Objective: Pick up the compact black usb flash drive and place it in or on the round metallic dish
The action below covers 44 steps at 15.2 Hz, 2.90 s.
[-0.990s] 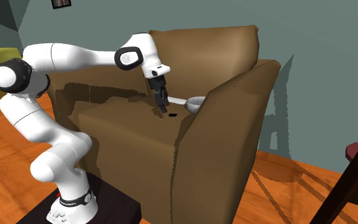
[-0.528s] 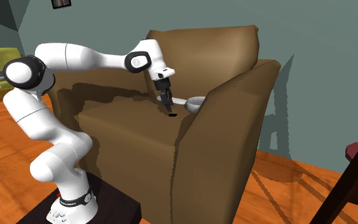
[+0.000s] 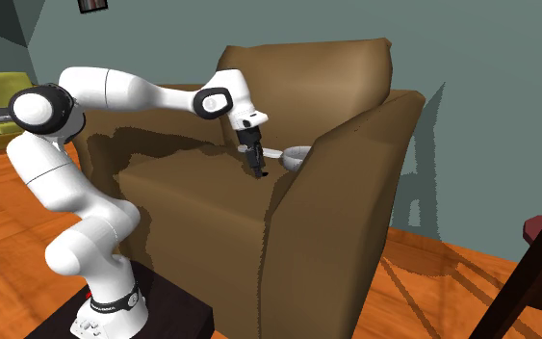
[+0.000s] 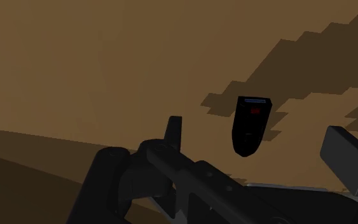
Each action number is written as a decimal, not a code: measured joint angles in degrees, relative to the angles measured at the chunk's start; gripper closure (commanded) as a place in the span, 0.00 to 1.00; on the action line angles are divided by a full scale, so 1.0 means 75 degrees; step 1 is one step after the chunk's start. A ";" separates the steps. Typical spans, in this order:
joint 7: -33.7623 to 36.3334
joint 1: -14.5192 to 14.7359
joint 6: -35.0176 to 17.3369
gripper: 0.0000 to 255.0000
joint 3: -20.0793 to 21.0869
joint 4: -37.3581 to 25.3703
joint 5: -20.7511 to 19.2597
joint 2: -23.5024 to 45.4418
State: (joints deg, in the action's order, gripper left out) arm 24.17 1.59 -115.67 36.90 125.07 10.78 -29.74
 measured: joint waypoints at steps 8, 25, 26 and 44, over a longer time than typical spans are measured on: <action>0.0003 -0.0011 -0.0015 1.00 -0.0017 -0.0024 -0.0019 -0.0018; -0.0019 -0.0097 0.0855 1.00 -0.0137 -0.0975 -0.0142 0.0129; -0.0030 -0.0106 0.0962 1.00 -0.0162 -0.1087 -0.0153 0.0137; 0.0920 -0.0753 0.2283 1.00 0.0982 -0.4411 -0.1539 0.2474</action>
State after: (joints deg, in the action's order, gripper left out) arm 31.07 -4.06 -98.55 44.27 91.99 -0.77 -11.18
